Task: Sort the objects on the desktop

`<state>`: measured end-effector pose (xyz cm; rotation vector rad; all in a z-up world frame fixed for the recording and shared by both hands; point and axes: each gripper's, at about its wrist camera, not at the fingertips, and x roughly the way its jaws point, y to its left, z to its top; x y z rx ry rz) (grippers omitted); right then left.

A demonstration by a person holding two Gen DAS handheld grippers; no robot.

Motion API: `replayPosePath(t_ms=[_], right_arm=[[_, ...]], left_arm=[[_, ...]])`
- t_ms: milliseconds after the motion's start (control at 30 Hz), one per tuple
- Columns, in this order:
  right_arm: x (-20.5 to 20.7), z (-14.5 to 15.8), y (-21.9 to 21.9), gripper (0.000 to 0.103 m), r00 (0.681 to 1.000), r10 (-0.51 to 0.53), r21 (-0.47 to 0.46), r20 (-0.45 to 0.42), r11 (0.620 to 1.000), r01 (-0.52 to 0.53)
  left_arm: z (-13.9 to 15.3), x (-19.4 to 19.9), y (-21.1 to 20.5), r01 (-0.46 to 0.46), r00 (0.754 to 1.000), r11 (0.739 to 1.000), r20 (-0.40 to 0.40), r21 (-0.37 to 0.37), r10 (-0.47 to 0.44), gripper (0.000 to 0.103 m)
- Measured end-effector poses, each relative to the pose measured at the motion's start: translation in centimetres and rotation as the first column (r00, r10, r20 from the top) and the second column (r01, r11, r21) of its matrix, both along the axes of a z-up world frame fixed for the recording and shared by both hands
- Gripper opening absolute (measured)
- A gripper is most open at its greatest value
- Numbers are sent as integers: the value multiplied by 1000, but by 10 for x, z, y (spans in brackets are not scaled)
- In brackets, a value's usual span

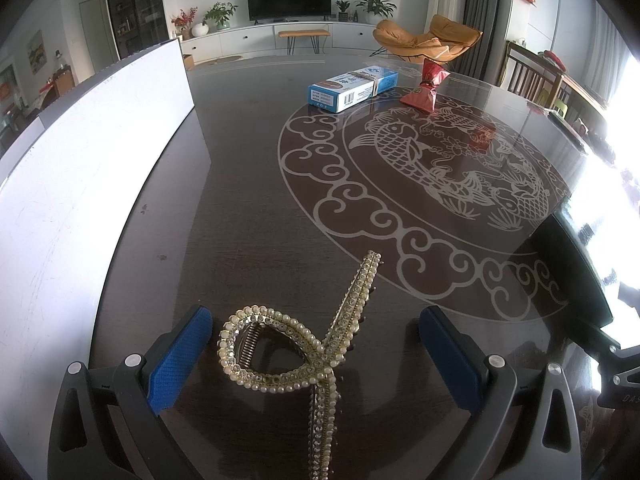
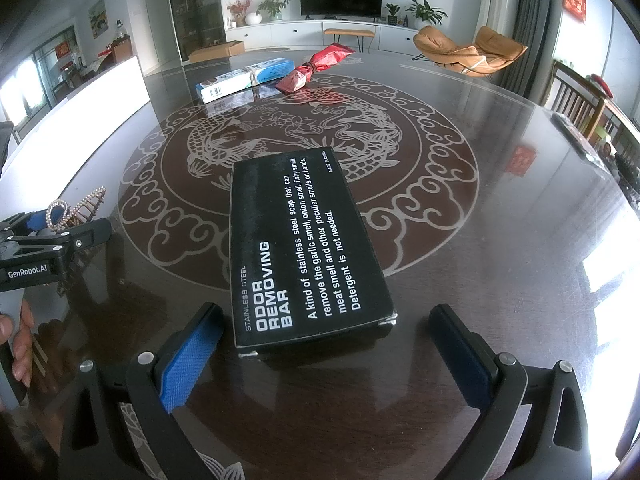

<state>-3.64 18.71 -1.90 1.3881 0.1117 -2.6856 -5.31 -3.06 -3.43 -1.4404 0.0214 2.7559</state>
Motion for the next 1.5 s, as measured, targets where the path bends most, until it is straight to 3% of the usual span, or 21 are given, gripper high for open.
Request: replayPosePath(t_ms=[733, 867, 933, 967, 1000, 1100, 1300, 1500], right_arm=[[-2, -1, 1, 103, 1000, 6, 0, 6, 1000, -6], [-18, 2, 1, 103, 997, 45, -16, 68, 999, -44], [-24, 6, 2, 91, 995, 64, -62, 71, 996, -60], [-27, 10, 1, 65, 995, 71, -33, 73, 997, -69], [-30, 12, 0, 60, 994, 75, -24, 85, 997, -73], [-30, 17, 7, 59, 991, 69, -73, 112, 995, -62], [-9, 48, 14, 59, 993, 77, -105, 84, 992, -68], [-12, 89, -13, 59, 991, 122, -124, 57, 986, -115]], left_arm=[[1, 3, 0, 4, 1000, 1000, 2, -1, -4, 103], [4, 5, -2, 70, 997, 998, 28, 1, -70, 103], [8, 11, -6, 98, 995, 995, 8, -4, -98, 80], [12, 15, -9, 108, 994, 994, -10, -1, -108, 52], [15, 17, -12, 121, 993, 993, -4, 4, -121, 49], [23, 28, -21, 132, 991, 989, -14, 69, -131, 45], [49, 61, -27, 124, 989, 980, -94, 155, -111, 45], [112, 94, -51, 134, 973, 955, -218, 265, -76, 45]])
